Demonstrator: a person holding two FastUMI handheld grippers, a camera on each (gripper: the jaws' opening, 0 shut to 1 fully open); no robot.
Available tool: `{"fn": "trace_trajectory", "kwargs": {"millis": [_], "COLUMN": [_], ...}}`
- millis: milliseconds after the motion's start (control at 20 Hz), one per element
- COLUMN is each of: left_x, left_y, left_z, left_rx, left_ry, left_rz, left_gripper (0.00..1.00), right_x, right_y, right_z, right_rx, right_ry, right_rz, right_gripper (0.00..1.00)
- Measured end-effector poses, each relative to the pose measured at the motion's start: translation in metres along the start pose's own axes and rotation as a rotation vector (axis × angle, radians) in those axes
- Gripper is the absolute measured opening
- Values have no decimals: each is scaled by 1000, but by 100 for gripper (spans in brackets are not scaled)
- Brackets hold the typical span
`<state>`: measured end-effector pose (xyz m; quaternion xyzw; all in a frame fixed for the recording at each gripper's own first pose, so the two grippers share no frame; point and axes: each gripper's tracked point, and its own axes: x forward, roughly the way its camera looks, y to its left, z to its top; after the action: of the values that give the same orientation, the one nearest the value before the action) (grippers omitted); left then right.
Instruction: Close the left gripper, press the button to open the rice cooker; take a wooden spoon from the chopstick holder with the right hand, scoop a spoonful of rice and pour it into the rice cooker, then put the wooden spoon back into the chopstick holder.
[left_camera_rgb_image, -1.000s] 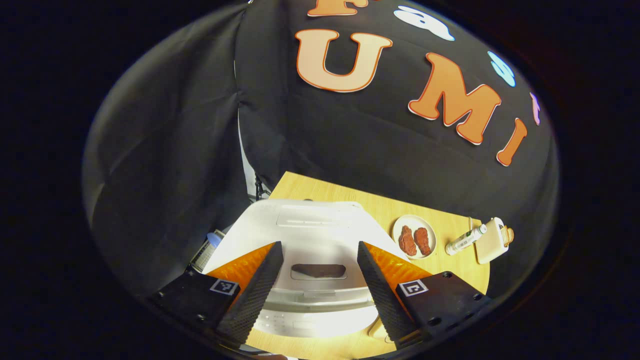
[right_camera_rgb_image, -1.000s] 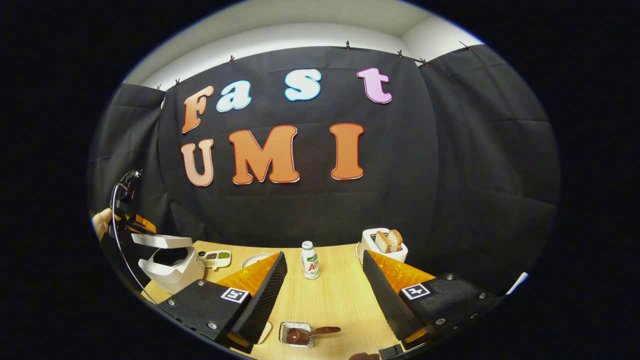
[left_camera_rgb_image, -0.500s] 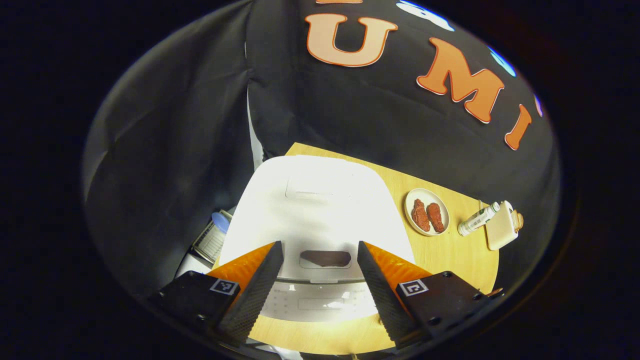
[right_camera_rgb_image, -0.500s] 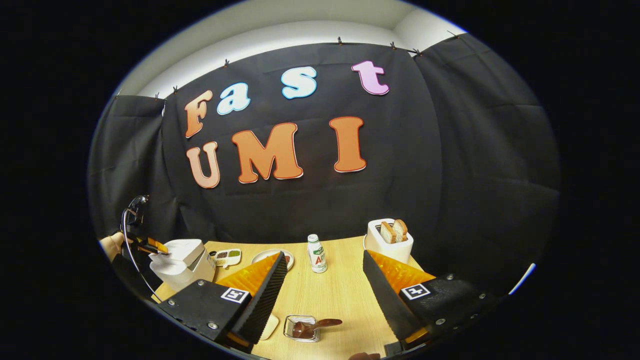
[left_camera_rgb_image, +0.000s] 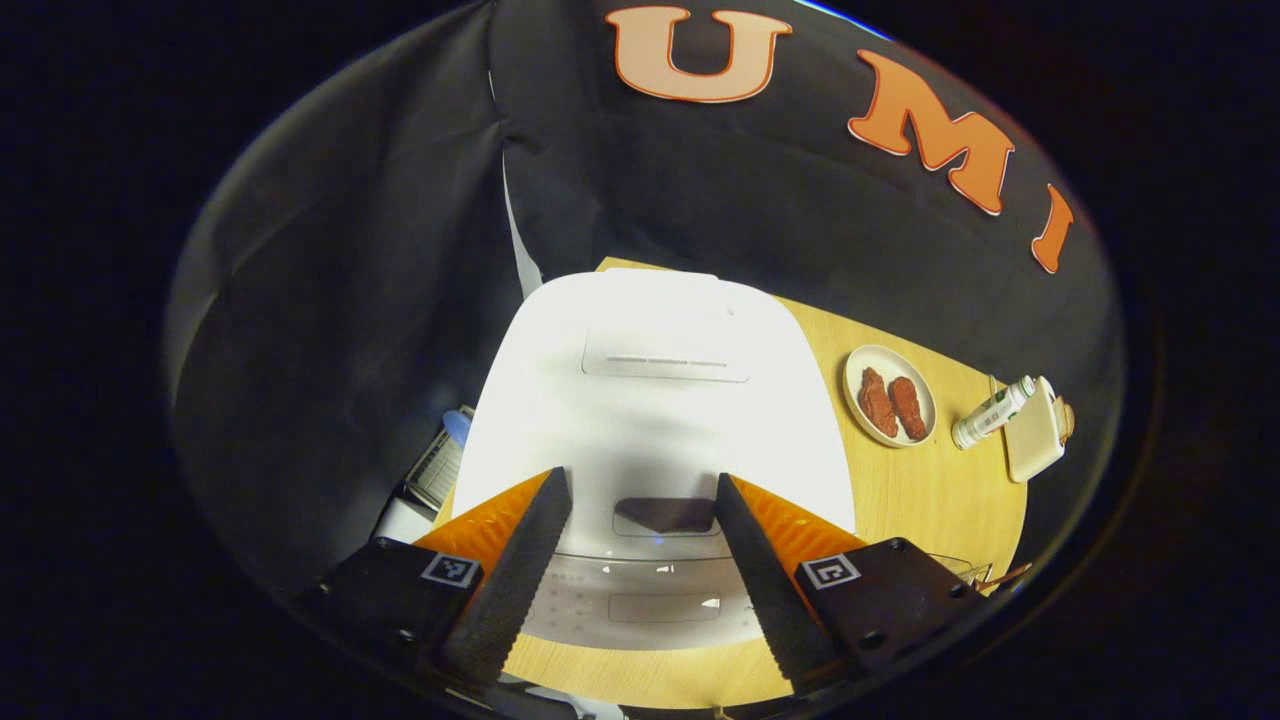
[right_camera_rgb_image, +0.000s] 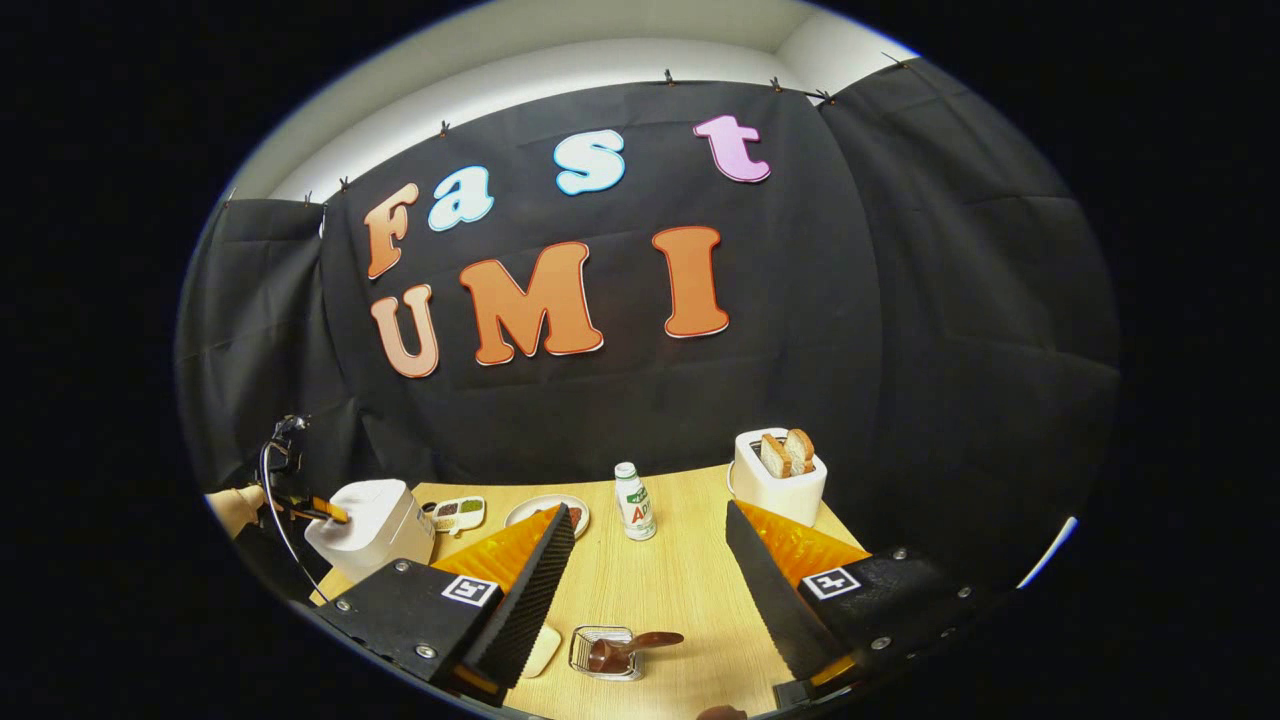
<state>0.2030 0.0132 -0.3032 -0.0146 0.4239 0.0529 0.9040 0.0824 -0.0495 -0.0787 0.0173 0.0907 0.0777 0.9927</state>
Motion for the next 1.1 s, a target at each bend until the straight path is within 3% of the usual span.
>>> {"fn": "trace_trajectory", "kwargs": {"millis": [250,400,850,1050,1100], "left_x": [-11,-46,-239,-313,-330], "left_y": [-9,-13,-54,-54,-56], "left_z": [-2,25,137,143,144], "left_rx": [-3,46,62,51,54], "left_ry": [-59,-185,-670,-809,-841], "left_rz": [23,53,-32,-66,-74], "left_gripper": [99,99,98,98,98], "right_x": [11,12,-5,-19,-21], "right_y": [-2,-3,-25,-32,-35], "right_z": [-6,5,64,90,95], "right_rx": [8,3,-42,-49,-56], "right_ry": [30,14,-98,-166,-181], "right_rz": [-9,-17,-84,-102,-109], "right_gripper": [95,95,95,95,100]}}
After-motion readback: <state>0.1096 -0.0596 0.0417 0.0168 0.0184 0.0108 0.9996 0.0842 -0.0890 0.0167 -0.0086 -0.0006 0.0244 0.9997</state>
